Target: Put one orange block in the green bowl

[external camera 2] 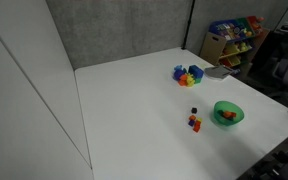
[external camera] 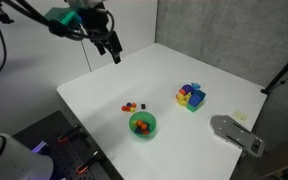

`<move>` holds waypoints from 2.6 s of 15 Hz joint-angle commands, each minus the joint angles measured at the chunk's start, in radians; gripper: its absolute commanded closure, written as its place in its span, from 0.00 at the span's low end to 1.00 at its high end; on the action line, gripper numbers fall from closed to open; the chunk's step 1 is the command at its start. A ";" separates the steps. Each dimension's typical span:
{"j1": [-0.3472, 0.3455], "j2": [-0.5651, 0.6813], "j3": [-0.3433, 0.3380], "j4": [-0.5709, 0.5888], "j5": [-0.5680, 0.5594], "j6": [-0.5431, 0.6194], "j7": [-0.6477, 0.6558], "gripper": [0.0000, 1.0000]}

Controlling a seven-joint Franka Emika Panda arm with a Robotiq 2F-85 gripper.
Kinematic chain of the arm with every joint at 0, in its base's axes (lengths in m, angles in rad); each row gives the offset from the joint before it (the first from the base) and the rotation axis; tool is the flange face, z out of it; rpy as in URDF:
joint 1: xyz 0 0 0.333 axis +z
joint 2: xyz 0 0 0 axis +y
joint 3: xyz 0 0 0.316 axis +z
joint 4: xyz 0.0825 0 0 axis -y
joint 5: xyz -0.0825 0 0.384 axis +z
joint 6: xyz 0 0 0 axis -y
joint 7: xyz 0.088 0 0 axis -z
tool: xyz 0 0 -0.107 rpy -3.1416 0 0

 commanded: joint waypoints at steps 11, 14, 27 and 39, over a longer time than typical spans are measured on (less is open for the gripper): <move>0.065 0.430 0.034 0.017 0.150 0.288 0.023 0.00; 0.081 0.544 0.039 0.031 0.185 0.367 0.010 0.00; 0.086 1.020 0.059 0.225 0.195 0.624 0.002 0.00; 0.098 1.337 0.022 0.469 0.169 0.704 0.020 0.00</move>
